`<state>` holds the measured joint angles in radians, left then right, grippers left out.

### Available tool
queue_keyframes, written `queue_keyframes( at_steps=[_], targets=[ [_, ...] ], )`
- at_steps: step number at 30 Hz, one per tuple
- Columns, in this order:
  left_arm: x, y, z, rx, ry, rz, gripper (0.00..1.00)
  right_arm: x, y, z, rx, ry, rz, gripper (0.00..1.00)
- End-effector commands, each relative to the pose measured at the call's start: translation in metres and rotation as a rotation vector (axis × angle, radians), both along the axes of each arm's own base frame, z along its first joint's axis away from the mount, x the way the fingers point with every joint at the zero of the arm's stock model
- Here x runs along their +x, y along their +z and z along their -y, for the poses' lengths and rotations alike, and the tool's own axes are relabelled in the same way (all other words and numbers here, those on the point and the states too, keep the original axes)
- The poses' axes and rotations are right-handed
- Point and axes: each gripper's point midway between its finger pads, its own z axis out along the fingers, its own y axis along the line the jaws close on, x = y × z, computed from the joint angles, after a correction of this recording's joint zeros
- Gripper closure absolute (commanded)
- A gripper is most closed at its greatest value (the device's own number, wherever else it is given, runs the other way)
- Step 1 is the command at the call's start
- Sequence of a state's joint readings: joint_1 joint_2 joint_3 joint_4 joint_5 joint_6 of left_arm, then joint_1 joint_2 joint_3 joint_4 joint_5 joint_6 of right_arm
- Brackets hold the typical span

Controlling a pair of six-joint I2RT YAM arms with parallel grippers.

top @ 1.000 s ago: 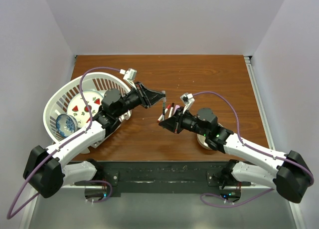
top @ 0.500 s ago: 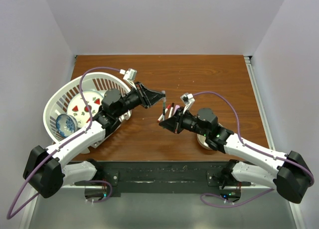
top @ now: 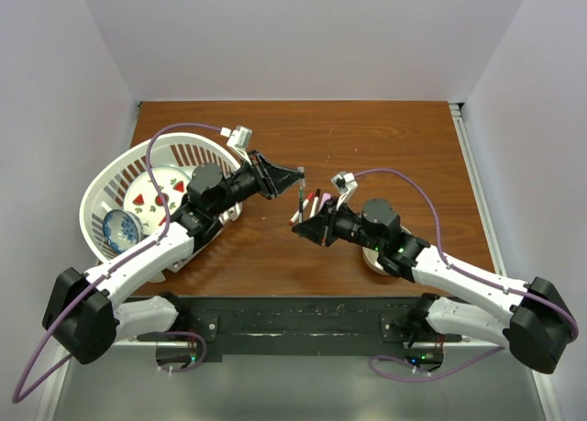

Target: Insert the pens into the pen caps

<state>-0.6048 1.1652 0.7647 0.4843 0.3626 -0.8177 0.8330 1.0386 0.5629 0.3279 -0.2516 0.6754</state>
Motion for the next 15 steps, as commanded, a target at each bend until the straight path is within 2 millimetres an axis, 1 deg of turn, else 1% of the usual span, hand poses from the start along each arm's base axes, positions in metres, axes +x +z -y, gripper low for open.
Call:
queue_keyframes(
  at_steps=[1, 8, 10, 15],
  targets=[
    [0.0017, 0.0188, -0.0015, -0.01, 0.018, 0.066, 1.0, 0.0032, 0.0367, -0.0033, 0.071, -0.011, 0.063, 1.0],
    [-0.0015, 0.0185, -0.0015, -0.007, 0.008, 0.07, 1.0, 0.0052, 0.0377, -0.0012, 0.068, -0.027, 0.068, 1.0],
    [-0.002, 0.0137, -0.0024, 0.002, 0.008, 0.063, 1.0, 0.006, 0.0401, -0.001, 0.071, -0.032, 0.071, 1.0],
    [-0.0062, 0.0103, -0.003, 0.01, -0.002, 0.061, 1.0, 0.008, 0.0411, -0.0003, 0.067, -0.042, 0.075, 1.0]
  ],
)
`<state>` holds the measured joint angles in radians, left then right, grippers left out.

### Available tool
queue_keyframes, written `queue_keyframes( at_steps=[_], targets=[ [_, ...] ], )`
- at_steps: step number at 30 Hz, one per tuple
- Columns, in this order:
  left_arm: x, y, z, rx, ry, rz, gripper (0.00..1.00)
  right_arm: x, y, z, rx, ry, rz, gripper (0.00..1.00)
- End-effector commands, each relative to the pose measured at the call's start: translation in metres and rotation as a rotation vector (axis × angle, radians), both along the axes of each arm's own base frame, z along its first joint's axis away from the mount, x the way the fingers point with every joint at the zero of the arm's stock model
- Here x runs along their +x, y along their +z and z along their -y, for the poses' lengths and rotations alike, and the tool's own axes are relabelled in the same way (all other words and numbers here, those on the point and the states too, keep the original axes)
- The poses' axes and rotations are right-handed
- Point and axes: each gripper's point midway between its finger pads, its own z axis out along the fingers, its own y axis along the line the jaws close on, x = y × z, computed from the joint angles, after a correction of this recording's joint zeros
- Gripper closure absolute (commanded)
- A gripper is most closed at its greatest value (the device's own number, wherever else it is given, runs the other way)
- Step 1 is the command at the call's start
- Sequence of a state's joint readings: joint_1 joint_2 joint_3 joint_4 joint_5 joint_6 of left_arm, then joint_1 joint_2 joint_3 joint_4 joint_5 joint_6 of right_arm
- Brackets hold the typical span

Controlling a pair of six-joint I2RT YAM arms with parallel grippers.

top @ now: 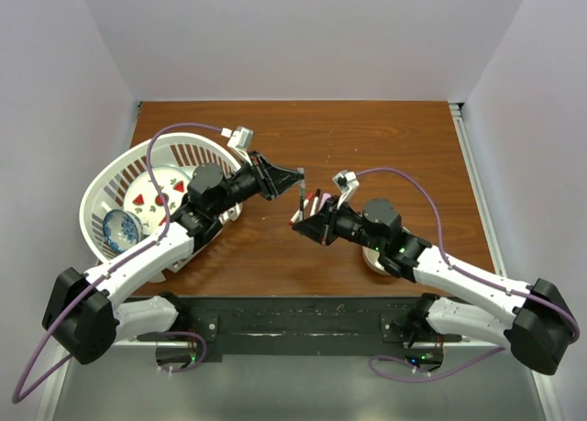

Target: Insert the pens into the pen caps

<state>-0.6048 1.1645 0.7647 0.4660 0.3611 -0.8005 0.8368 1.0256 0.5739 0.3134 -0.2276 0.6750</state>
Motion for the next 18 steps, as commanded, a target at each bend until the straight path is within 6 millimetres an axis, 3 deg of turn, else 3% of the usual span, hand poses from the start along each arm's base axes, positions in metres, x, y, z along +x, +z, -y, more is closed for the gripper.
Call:
queue_keyframes(
  at_steps=[1, 5, 12, 18],
  targets=[
    [-0.008, 0.014, -0.002, -0.009, -0.01, 0.061, 1.0, 0.007, 0.036, -0.002, 0.062, -0.026, 0.069, 1.0],
    [-0.014, 0.013, 0.0, -0.01, -0.04, 0.061, 1.0, 0.01, 0.037, -0.001, 0.049, -0.04, 0.073, 1.0],
    [-0.025, -0.007, 0.001, 0.027, -0.062, 0.014, 1.0, 0.017, 0.056, 0.001, 0.02, -0.06, 0.131, 1.0],
    [-0.033, -0.015, 0.007, 0.057, -0.11, -0.015, 1.0, 0.022, 0.061, 0.006, -0.017, -0.084, 0.161, 1.0]
  ],
)
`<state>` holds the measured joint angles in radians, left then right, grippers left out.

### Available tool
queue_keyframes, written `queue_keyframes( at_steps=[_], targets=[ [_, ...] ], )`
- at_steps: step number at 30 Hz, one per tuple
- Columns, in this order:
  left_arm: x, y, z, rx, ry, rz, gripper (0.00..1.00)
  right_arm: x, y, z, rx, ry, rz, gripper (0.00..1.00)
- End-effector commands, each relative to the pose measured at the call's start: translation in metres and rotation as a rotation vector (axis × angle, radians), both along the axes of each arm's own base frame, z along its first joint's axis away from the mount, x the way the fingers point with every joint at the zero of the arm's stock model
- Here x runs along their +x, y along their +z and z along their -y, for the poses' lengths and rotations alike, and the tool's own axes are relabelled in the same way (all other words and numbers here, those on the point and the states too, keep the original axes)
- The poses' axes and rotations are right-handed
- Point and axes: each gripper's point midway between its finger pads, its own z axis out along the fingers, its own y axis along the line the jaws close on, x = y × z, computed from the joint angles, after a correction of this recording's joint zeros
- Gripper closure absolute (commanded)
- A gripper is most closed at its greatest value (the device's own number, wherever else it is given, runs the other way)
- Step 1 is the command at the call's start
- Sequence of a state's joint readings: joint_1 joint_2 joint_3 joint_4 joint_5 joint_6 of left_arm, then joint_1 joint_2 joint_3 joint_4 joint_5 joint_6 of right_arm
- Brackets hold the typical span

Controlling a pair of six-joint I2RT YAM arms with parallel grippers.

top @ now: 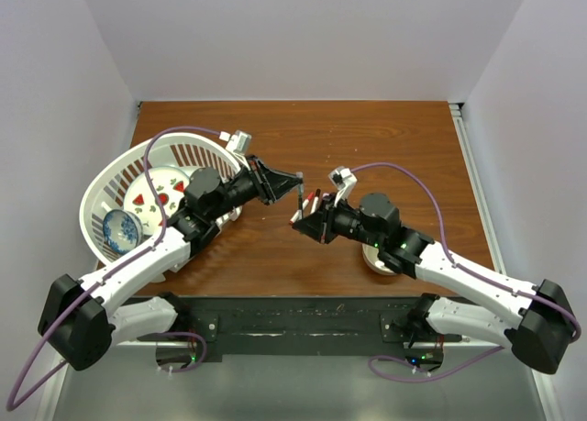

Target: Insert the pens into the pen caps

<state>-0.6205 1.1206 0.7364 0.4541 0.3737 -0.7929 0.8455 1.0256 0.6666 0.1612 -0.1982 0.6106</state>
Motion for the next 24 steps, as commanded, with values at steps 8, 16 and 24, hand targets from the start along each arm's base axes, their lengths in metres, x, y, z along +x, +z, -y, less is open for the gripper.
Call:
queue_keyframes(
  at_steps=[8, 16, 24],
  targets=[
    [-0.026, -0.002, 0.007, 0.05, -0.101, -0.011, 0.98, 0.014, 0.067, 0.006, 0.059, -0.044, 0.201, 1.0],
    [-0.034, 0.023, 0.006, -0.005, -0.129, 0.047, 0.63, 0.01, 0.066, 0.005, 0.029, -0.018, 0.18, 1.0],
    [-0.035, 0.046, -0.001, -0.013, -0.095, 0.121, 0.44, -0.001, 0.077, 0.008, 0.07, 0.014, 0.191, 1.0]
  ],
)
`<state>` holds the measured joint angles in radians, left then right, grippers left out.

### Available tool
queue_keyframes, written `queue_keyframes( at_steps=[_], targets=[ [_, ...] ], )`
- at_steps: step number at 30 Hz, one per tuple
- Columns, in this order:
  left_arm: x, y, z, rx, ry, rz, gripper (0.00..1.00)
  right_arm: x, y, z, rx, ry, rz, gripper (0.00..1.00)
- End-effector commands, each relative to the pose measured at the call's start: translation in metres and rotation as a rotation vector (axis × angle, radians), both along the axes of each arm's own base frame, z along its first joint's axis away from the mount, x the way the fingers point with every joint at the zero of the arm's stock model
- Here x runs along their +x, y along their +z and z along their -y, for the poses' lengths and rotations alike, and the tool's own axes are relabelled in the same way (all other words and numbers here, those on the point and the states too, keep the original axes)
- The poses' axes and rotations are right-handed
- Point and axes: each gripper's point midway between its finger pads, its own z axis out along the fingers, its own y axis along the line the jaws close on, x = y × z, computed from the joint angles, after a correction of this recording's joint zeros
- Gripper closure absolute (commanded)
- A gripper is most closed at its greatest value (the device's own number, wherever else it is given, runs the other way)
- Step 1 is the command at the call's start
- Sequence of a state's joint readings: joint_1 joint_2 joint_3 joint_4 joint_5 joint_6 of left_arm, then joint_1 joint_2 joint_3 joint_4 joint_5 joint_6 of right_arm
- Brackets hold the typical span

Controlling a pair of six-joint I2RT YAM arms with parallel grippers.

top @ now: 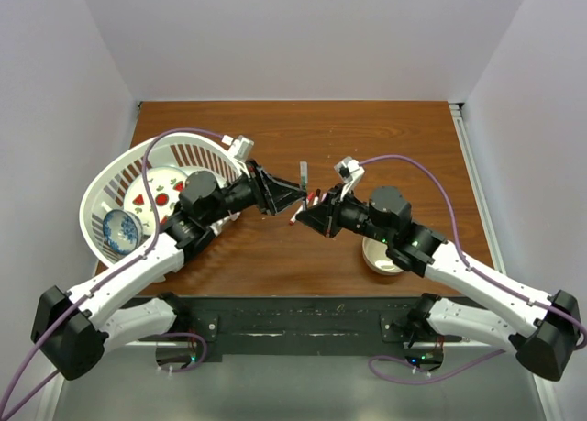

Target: Insert the pens into the pen caps

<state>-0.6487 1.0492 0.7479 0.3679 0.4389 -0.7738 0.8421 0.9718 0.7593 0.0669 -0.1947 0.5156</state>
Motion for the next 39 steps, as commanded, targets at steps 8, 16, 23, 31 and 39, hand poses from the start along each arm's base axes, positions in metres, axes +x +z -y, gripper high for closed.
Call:
queue_keyframes(
  at_steps=[8, 16, 23, 31, 39],
  targets=[
    [-0.003, 0.059, -0.001, -0.03, -0.015, 0.154, 0.32, -0.008, 0.035, -0.002, 0.084, 0.039, 0.055, 1.0],
    [0.016, 0.066, -0.001, 0.014, 0.056, 0.161, 0.31, -0.014, 0.034, -0.004, 0.098, 0.072, 0.039, 1.0],
    [0.021, 0.071, 0.005, 0.002, 0.045, 0.161, 0.34, -0.014, 0.03, -0.005, 0.095, 0.074, 0.031, 1.0],
    [0.022, 0.071, 0.006, 0.002, 0.044, 0.158, 0.41, -0.014, 0.029, -0.006, 0.096, 0.077, 0.025, 1.0],
    [0.024, 0.07, 0.006, 0.008, 0.054, 0.162, 0.46, -0.015, 0.025, -0.008, 0.096, 0.084, 0.008, 1.0]
  ],
)
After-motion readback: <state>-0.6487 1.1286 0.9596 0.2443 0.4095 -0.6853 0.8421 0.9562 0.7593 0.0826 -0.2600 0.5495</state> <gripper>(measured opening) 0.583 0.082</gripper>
